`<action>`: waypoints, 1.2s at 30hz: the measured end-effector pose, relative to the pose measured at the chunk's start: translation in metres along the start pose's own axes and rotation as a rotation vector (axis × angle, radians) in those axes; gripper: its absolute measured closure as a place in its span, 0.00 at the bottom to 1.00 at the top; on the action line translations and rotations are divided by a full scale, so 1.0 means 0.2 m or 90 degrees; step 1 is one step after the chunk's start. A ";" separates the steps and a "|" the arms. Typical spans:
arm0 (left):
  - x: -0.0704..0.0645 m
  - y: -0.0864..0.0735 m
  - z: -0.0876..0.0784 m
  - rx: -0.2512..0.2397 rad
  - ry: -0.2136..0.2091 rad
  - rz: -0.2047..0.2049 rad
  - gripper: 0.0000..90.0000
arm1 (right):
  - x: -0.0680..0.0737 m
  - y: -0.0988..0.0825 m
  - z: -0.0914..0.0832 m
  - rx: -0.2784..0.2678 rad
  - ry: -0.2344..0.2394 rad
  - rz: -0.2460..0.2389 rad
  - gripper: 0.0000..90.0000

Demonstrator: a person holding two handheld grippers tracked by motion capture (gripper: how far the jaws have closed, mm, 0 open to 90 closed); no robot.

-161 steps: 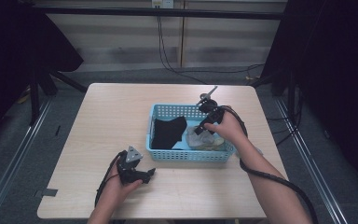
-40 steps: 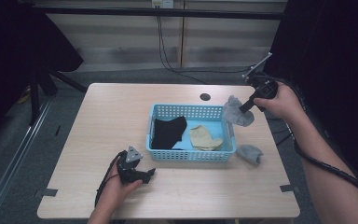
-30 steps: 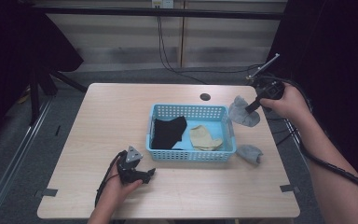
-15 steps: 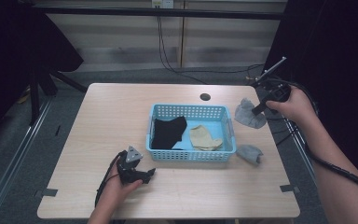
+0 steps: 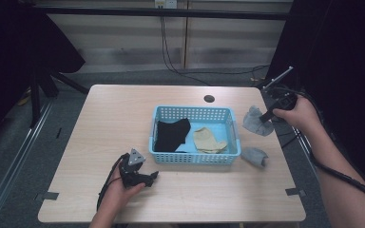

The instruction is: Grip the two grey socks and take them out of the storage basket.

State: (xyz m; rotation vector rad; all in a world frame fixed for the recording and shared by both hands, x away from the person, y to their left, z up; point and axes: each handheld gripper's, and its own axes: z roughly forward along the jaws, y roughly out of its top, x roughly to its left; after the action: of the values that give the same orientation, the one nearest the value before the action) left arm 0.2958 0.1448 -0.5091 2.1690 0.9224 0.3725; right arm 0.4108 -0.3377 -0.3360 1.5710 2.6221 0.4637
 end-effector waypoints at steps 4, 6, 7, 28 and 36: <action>0.00 0.00 0.00 0.000 0.000 0.000 0.17 | -0.01 -0.02 0.06 0.016 -0.003 0.005 0.95; 0.00 0.00 0.00 0.000 0.000 0.000 0.17 | -0.01 -0.03 0.11 0.025 -0.009 0.004 0.95; 0.00 0.00 0.00 0.000 0.000 0.000 0.17 | -0.01 -0.03 0.11 0.025 -0.009 0.004 0.95; 0.00 0.00 0.00 -0.001 0.002 0.002 0.17 | 0.03 -0.07 0.25 0.031 -0.013 0.002 0.52; 0.00 0.00 0.00 0.003 0.001 0.005 0.17 | 0.16 -0.16 0.21 -0.002 -0.017 -0.055 0.34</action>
State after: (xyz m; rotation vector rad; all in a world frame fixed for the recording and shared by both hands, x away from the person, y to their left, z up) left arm 0.2961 0.1452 -0.5088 2.1780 0.9162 0.3755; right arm 0.3771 -0.3141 -0.3810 1.4456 2.6549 0.4389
